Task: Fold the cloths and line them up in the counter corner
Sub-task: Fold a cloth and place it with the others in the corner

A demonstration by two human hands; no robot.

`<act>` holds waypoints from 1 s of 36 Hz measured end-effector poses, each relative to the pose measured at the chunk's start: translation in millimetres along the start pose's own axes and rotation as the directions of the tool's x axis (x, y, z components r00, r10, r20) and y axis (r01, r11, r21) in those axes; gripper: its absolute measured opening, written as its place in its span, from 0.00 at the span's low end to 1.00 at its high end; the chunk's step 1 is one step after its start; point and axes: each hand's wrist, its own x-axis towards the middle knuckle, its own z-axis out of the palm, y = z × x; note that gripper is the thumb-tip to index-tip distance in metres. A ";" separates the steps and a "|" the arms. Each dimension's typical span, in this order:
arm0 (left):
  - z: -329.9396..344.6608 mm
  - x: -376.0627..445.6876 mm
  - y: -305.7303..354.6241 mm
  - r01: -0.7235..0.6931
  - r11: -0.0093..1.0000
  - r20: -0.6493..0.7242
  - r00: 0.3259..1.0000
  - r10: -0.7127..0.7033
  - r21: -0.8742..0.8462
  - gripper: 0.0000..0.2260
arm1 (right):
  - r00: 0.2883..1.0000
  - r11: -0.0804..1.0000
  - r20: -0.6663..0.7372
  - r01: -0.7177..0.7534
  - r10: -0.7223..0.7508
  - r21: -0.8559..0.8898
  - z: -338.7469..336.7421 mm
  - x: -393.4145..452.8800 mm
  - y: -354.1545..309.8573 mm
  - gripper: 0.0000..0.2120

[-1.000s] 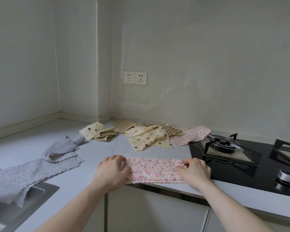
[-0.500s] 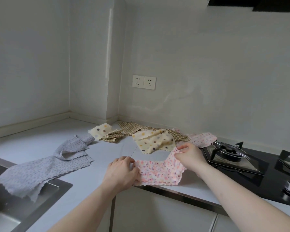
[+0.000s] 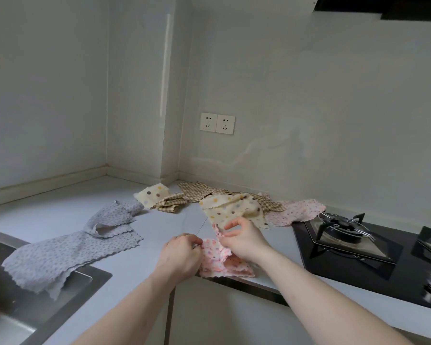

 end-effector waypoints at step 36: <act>3.2 -0.4 8.6 -0.018 0.993 0.066 0.998 0.011 0.119 0.29 | 0.989 0.968 -0.128 -0.099 0.071 -0.230 -7.7 18.0 62.1 0.13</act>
